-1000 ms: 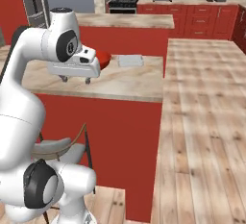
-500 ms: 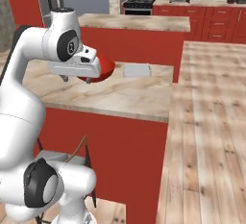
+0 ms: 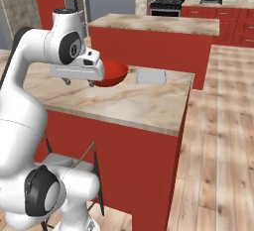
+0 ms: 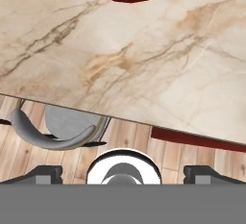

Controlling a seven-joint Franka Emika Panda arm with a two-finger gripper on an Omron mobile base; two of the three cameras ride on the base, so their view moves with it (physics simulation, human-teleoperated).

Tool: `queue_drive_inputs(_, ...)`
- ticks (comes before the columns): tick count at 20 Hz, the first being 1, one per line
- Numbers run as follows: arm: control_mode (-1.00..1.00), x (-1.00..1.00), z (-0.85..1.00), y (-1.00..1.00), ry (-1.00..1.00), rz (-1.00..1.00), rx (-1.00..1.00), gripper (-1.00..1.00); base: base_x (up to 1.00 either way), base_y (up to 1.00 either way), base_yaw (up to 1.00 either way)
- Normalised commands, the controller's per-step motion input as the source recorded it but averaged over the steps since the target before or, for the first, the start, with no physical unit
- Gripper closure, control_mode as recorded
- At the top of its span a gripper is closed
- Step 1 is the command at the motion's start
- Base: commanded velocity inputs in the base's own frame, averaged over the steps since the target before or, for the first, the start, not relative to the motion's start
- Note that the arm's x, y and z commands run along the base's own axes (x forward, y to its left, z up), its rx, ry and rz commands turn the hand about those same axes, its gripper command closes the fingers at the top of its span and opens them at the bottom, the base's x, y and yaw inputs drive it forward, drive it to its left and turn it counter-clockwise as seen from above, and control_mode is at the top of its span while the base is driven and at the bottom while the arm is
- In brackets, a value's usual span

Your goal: Pick the bowl and tupperware and place them in the sink. Then turn on the water.

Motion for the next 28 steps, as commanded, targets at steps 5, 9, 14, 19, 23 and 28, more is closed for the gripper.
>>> queue_drive_inputs(5, -1.0, 0.0, 0.0, 0.0, 0.0, 0.0, 0.0, -1.0, 0.0, 0.0, 0.0)
queue_drive_inputs(9, -1.0, 0.08, 0.0, 0.0, 0.0, 0.0, 0.0, -1.0, 0.0, 0.0, 0.0)
queue_drive_inputs(14, -1.0, 0.62, 0.0, 0.03, 0.03, -0.03, 0.0, -1.0, 0.0, 0.0, 0.0)
queue_drive_inputs(19, -1.0, 0.99, 0.0, 0.0, 0.06, -0.04, 0.0, -1.0, 0.0, 0.0, 0.0)
queue_drive_inputs(23, -1.0, 0.88, 0.0, -0.03, 0.09, -0.15, 0.0, -1.0, 0.0, 0.0, 0.0)
queue_drive_inputs(28, -1.0, 0.55, -0.04, -0.12, 0.11, -0.25, 0.0, -1.0, 0.0, 0.0, 0.0)
